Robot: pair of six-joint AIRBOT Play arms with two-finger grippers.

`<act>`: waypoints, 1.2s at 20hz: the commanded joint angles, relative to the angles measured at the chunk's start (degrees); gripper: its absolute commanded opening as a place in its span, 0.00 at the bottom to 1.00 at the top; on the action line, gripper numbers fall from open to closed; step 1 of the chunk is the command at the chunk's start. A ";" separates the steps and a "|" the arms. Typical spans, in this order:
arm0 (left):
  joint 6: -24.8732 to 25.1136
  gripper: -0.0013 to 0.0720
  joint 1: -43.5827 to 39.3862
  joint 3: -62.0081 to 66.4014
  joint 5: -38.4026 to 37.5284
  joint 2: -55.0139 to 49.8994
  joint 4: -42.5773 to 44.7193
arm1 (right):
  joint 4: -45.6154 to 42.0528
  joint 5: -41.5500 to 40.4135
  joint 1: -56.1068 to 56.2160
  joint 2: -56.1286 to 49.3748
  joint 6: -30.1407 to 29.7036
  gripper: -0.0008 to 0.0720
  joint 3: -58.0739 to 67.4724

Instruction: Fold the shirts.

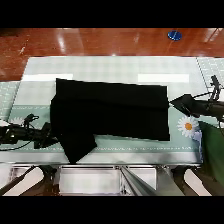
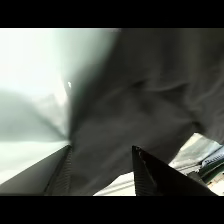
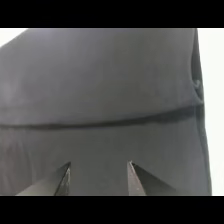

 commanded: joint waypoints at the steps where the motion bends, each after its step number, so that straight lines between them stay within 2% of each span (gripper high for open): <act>1: 0.59 0.71 -6.88 -1.20 10.14 -0.15 -3.52 | 0.96 0.17 -3.23 0.11 0.90 0.58 -0.02; 2: 0.52 0.71 -8.68 -1.18 11.23 -0.15 -3.93 | 0.22 1.79 -6.25 0.11 0.76 0.58 -0.02; 3: 0.37 0.56 -9.79 -0.96 11.76 -0.15 -4.17 | -2.62 3.85 -9.44 0.11 0.76 0.58 -0.04; 4: 0.42 0.15 -10.16 -0.55 11.80 -0.13 -4.35 | -8.76 6.64 -12.87 0.11 1.66 0.58 -0.04; 5: 0.61 0.05 -10.19 0.07 11.72 -0.13 -4.59 | -15.56 10.16 -15.69 0.11 4.02 0.58 -0.24; 7: 1.55 0.05 -10.19 1.81 10.29 -0.02 -4.79 | -24.59 18.34 -19.30 0.11 5.79 0.58 -2.64; 8: 1.70 0.05 -10.21 2.58 9.44 0.04 -4.83 | -25.27 20.59 -19.34 0.13 6.12 0.58 -4.74; 11: 2.12 0.05 -10.21 3.08 8.35 0.37 -5.88 | -20.02 20.22 -15.04 0.11 5.18 0.58 -10.01; 14: 2.16 0.05 -10.21 3.08 8.04 0.37 -5.97 | -21.31 21.09 -11.96 -1.38 6.03 0.58 -14.19; 20: 2.78 0.05 -10.21 3.08 7.96 0.37 -6.05 | -14.64 8.83 -4.50 -2.71 7.56 0.58 -16.11; 24: 2.97 0.05 -10.21 3.08 7.87 0.37 -6.08 | -8.35 0.87 1.25 -8.35 7.87 0.57 -16.09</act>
